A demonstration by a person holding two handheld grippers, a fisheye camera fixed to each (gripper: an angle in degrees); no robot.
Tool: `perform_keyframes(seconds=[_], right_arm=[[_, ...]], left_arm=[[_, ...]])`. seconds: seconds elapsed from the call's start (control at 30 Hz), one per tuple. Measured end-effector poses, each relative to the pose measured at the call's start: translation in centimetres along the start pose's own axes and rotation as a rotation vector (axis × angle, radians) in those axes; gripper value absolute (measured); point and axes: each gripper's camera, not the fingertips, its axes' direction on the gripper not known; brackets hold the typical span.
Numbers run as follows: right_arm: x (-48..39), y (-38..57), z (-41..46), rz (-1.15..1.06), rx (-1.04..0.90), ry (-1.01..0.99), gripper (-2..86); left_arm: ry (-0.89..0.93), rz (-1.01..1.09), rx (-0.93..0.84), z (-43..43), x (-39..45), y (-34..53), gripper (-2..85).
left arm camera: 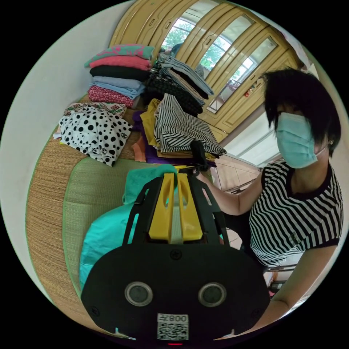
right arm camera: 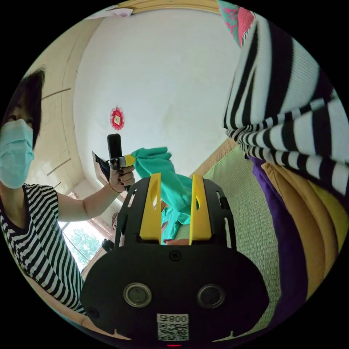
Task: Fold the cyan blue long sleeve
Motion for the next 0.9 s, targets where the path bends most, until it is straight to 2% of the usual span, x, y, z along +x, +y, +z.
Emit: perform_keyframes(seconds=[0.27, 0.53, 0.73, 0.9], right_arm=[[0.7, -0.1, -0.1, -0.001, -0.047, -0.139, 14.4], [2.0, 1.1, 2.0, 0.029, -0.122, -0.417, 12.9], [2.5, 2.9, 4.0, 0.031, -0.141, -0.571, 5.2], [1.4, 4.3, 3.9, 0.01, -0.052, -0.446, 1.7]], left_arm=[[0.111, 0.079, -0.069, 0.3, 0.9, -1.4, 1.3], [0.243, 0.13, -0.133, -1.7, 2.1, -2.2, 1.5], [0.187, 0.106, -0.146, -6.0, 2.9, -1.1, 1.5], [0.077, 0.041, -0.131, -10.7, 3.3, 0.8, 1.3]])
